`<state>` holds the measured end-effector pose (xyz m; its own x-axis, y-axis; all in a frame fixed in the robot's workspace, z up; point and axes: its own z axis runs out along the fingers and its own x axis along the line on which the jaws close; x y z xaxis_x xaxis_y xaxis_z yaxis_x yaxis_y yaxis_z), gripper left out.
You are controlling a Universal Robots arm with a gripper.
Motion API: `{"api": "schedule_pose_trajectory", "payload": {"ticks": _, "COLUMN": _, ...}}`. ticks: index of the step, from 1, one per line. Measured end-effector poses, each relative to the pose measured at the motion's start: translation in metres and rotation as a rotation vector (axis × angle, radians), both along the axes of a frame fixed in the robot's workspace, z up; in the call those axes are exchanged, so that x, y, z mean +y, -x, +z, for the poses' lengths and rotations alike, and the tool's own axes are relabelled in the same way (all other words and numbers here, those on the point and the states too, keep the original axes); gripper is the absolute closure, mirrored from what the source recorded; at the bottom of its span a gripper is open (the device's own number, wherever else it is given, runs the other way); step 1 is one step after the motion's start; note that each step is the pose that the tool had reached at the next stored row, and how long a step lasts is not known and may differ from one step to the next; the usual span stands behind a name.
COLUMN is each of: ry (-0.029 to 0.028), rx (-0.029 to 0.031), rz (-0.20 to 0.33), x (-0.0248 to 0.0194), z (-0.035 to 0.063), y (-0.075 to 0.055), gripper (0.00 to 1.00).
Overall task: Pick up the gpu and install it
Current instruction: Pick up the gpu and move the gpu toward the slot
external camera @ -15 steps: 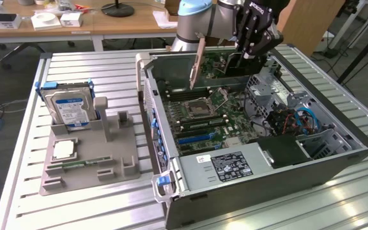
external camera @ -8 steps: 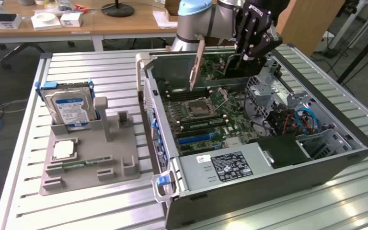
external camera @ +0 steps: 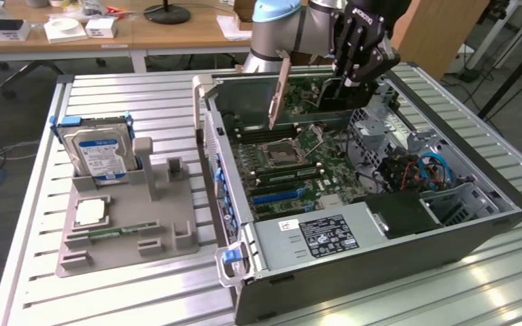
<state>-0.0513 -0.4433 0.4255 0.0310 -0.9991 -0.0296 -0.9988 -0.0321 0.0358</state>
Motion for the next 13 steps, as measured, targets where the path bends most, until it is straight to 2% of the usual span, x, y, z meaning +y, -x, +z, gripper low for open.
{"api": "schedule_pose_trajectory", "payload": {"ticks": 6, "ry": -0.0004, "rx": -0.0002, "rz": 0.000, "x": 0.0000, "z": -0.0018, "y": 0.0000, "gripper": 0.74}}
{"api": "schedule_pose_trajectory", "payload": {"ticks": 13, "ry": -0.0002, "rx": -0.0002, "rz": 0.000, "x": 0.0000, "z": -0.0090, "y": 0.0000, "gripper": 0.74}}
